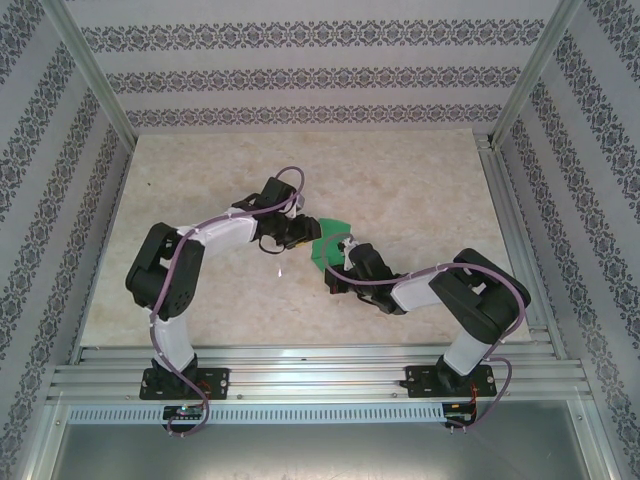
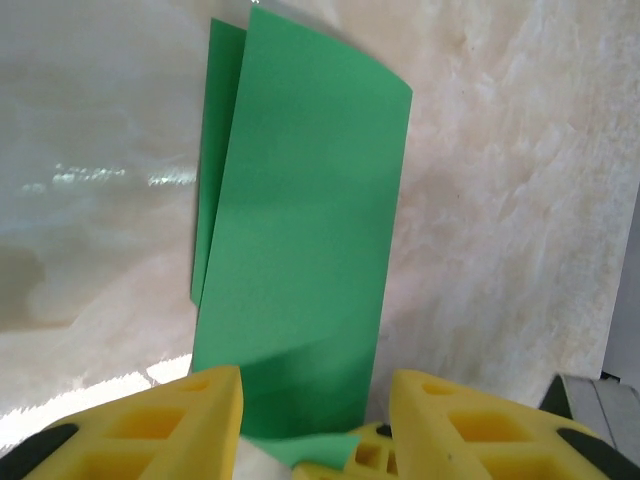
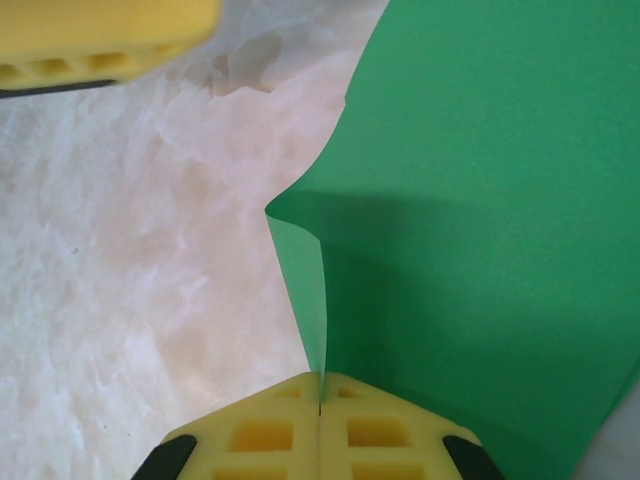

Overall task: Fold a paper plane with a square sheet of paper (fold left side to right side)
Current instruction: Third fold the triangle at the center of the table.

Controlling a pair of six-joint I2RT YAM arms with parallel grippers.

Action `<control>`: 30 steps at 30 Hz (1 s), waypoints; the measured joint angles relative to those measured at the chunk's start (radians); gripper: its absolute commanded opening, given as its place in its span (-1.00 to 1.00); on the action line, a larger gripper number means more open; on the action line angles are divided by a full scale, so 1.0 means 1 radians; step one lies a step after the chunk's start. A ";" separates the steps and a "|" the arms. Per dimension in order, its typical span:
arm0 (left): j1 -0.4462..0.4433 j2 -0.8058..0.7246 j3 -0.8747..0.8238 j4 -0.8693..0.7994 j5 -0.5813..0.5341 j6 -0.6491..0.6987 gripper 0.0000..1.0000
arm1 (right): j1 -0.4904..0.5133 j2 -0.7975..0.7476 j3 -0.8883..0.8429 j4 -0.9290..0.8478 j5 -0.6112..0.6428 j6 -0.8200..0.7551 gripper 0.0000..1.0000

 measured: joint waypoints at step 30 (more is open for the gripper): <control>-0.018 0.285 0.227 0.002 0.101 0.040 -0.36 | 0.000 0.003 0.043 -0.071 -0.031 0.000 -0.69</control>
